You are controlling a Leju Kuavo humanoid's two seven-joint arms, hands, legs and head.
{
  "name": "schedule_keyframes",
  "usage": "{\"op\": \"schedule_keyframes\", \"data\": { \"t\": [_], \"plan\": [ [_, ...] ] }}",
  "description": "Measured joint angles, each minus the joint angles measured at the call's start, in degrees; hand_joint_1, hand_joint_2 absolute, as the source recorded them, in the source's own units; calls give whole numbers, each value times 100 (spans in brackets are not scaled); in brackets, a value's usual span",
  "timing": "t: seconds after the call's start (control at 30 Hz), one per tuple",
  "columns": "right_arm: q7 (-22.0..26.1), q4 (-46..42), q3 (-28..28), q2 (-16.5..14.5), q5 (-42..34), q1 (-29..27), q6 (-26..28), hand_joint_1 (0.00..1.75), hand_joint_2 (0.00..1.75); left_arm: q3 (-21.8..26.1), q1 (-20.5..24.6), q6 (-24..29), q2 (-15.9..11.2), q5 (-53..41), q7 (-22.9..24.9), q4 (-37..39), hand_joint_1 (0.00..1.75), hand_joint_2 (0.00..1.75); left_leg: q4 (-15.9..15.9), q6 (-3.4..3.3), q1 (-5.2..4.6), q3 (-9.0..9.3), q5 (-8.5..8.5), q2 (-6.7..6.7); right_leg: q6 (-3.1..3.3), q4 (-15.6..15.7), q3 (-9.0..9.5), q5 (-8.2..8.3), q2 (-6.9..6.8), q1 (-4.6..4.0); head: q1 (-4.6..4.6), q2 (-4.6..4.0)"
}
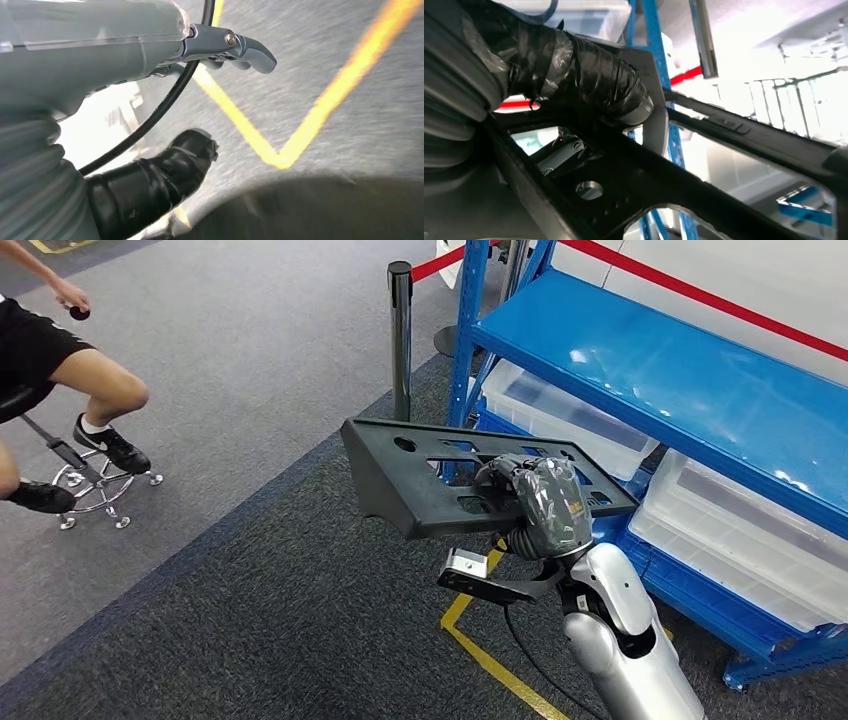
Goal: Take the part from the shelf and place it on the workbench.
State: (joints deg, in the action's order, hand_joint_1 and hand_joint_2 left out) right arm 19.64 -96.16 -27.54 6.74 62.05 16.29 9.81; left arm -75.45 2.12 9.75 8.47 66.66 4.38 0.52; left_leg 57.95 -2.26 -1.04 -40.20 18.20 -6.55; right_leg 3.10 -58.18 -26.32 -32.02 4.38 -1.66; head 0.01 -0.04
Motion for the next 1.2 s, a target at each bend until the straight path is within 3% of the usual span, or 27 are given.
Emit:
{"op": "schedule_keyframes", "data": {
  "t": [0.07, 0.1, 0.13, 0.17, 0.2, 0.23, 0.27, 0.3, 0.37, 0.43, 0.47, 0.5, 0.53, 0.57, 0.6, 0.63, 0.7, 0.73, 0.77, 0.83, 0.9, 0.97, 1.0, 1.07, 1.1, 1.13, 1.2],
  "plan": [
    [-1, 2, 12, 11, 8, 0, 17, 175, 175, 9, -34, 20, -159, 149, 425, 2, 0, 175, -61, 64, -4, -24, -101, -72, -1, 77, -49, 131, -150, 11, 8, 0],
    [-1, 4, 14, 15, 12, -4, 22, 175, 175, 15, -47, 21, -239, 213, 585, 3, 0, 175, 8, 92, -6, -66, 3, 10, 6, 114, -88, 211, -229, 32, 4, 0],
    [-1, 7, 19, 19, 17, -11, 27, 175, 175, 22, -58, 23, -311, 271, 714, 4, 0, 175, 176, 122, -2, -133, 228, 142, 15, 149, -138, 289, -314, 54, 3, 0],
    [-2, 10, 27, 26, 21, -18, 29, 175, 175, 29, -63, 24, -379, 332, 829, 4, 0, 175, 475, 155, 25, -219, 564, 321, 20, 166, -200, 358, -397, 65, -1, 0],
    [-4, 13, 39, 33, 24, -28, 32, 175, 175, 37, -60, 24, -441, 390, 929, 4, 0, 175, 851, 207, 56, -311, 889, 454, 28, 166, -277, 419, -476, 69, -3, 0],
    [-7, 14, 51, 42, 26, -36, 33, 175, 175, 47, -54, 15, -491, 439, 1000, 4, 0, 175, 1230, 259, 92, -380, 1096, 529, 21, 156, -366, 478, -569, 73, -3, 0],
    [-10, 14, 60, 48, 30, -42, 33, 175, 175, 55, -48, -2, -534, 484, 1049, 4, 0, 175, 1540, 309, 133, -400, 1145, 576, 3, 140, -469, 541, -665, 79, -4, 0],
    [-12, 14, 63, 51, 33, -45, 33, 175, 175, 61, -40, -26, -564, 511, 1068, 4, 0, 175, 1714, 355, 174, -356, 1050, 605, -16, 117, -573, 602, -760, 88, -4, 0],
    [-15, 14, 64, 54, 42, -44, 32, 175, 175, 65, -10, -99, -600, 553, 1065, 4, 0, 175, 1509, 438, 239, 35, 756, 714, -75, 43, -791, 707, -934, 112, -5, 0],
    [-25, 13, 65, 62, 44, -38, 36, 175, 175, 64, 30, -181, -617, 580, 1033, 0, 0, 175, 692, 469, 233, 764, 876, 959, -141, -68, -959, 773, -1089, 126, -3, 0],
    [-31, 13, 66, 70, 44, -33, 38, 175, 175, 64, 43, -217, -625, 591, 1014, -2, 0, 175, 326, 433, 207, 1027, 1014, 1045, -178, -115, -1011, 808, -1164, 132, -3, 0],
    [-35, 13, 66, 78, 45, -28, 40, 175, 175, 63, 51, -241, -633, 598, 999, -4, 0, 175, 87, 377, 165, 1162, 1118, 1070, -212, -142, -1043, 840, -1237, 141, -2, 0],
    [-38, 14, 62, 86, 46, -24, 42, 175, 175, 63, 51, -258, -641, 602, 991, -3, 0, 175, -10, 296, 132, 1148, 1135, 1013, -251, -154, -1060, 879, -1314, 159, 1, 0],
    [-39, 19, 57, 91, 48, -24, 42, 175, 175, 63, 45, -271, -642, 606, 985, -3, 0, 175, -20, 213, 125, 1098, 1087, 959, -300, -169, -1075, 880, -1296, 187, -1, 0],
    [-39, 24, 51, 97, 49, -28, 42, 175, 175, 63, 45, -277, -644, 610, 985, -3, 0, 175, -34, 141, 121, 1054, 1029, 905, -340, -227, -1105, 792, -1179, 210, 1, 0],
    [-39, 28, 47, 105, 50, -32, 42, 175, 175, 63, 42, -286, -645, 613, 986, -4, 0, 175, -46, 70, 127, 1003, 964, 858, -373, -368, -1156, 609, -989, 228, 1, 0],
    [-40, 34, 48, 139, 51, -44, 44, 175, 175, 63, 51, -299, -653, 617, 985, -3, 0, 175, -39, -22, 118, 863, 827, 757, -396, -969, -1328, 43, -584, 238, 1, 0],
    [-40, 38, 49, 156, 51, -49, 44, 175, 175, 63, 55, -306, -662, 618, 984, -3, 0, 175, -27, -39, 106, 773, 759, 691, -388, -1323, -1403, -175, -495, 238, 1, 0],
    [-40, 44, 49, 173, 51, -55, 44, 175, 175, 63, 57, -311, -674, 619, 983, -2, 0, 175, -10, -42, 95, 675, 691, 613, -376, -1594, -1430, -271, -457, 238, 1, 0],
    [-40, 55, 49, 187, 51, -62, 44, 175, 175, 63, 59, -321, -691, 619, 982, -2, 0, 175, 38, -24, 85, 476, 571, 452, -340, -1588, -1232, -98, -431, 238, 1, 0],
    [-40, 60, 49, 191, 51, -61, 45, 175, 175, 63, 63, -335, -697, 620, 978, -2, 0, 175, 84, 18, 86, 300, 453, 298, -282, -895, -697, 124, -267, 238, 0, 0],
    [-41, 60, 50, 195, 51, -70, 52, 175, 175, 61, 73, -348, -711, 622, 963, -2, 0, 175, 95, 81, 92, 200, 330, 164, -255, -248, -293, 129, -66, 234, -2, 0],
    [-42, 61, 51, 199, 51, -73, 57, 175, 175, 59, 72, -354, -722, 627, 942, -2, 0, 175, 75, 120, 100, 173, 262, 99, -253, -110, -234, 94, -33, 223, -2, 0],
    [-43, 63, 51, 206, 56, -77, 70, 175, 175, 50, 48, -370, -749, 638, 896, -2, 0, 175, 28, 194, 111, 131, 150, 15, -231, -51, -279, 193, -163, 220, 0, 0],
    [-43, 63, 51, 208, 60, -77, 78, 175, 175, 41, 38, -383, -759, 644, 873, -2, 0, 175, 64, 217, 111, 84, 208, 90, -195, -23, -316, 252, -244, 223, -3, 0],
    [-45, 64, 52, 208, 63, -80, 89, 175, 175, 29, 37, -400, -768, 648, 855, -2, 0, 175, 185, 234, 112, 19, 376, 219, -149, 2, -372, 324, -324, 229, -8, 0],
    [-48, 64, 57, 210, 71, -91, 109, 175, 175, 4, 54, -430, -776, 653, 820, -2, 0, 175, 757, 267, 136, -150, 971, 517, -83, 16, -518, 460, -469, 211, -17, 0]
  ]
}}
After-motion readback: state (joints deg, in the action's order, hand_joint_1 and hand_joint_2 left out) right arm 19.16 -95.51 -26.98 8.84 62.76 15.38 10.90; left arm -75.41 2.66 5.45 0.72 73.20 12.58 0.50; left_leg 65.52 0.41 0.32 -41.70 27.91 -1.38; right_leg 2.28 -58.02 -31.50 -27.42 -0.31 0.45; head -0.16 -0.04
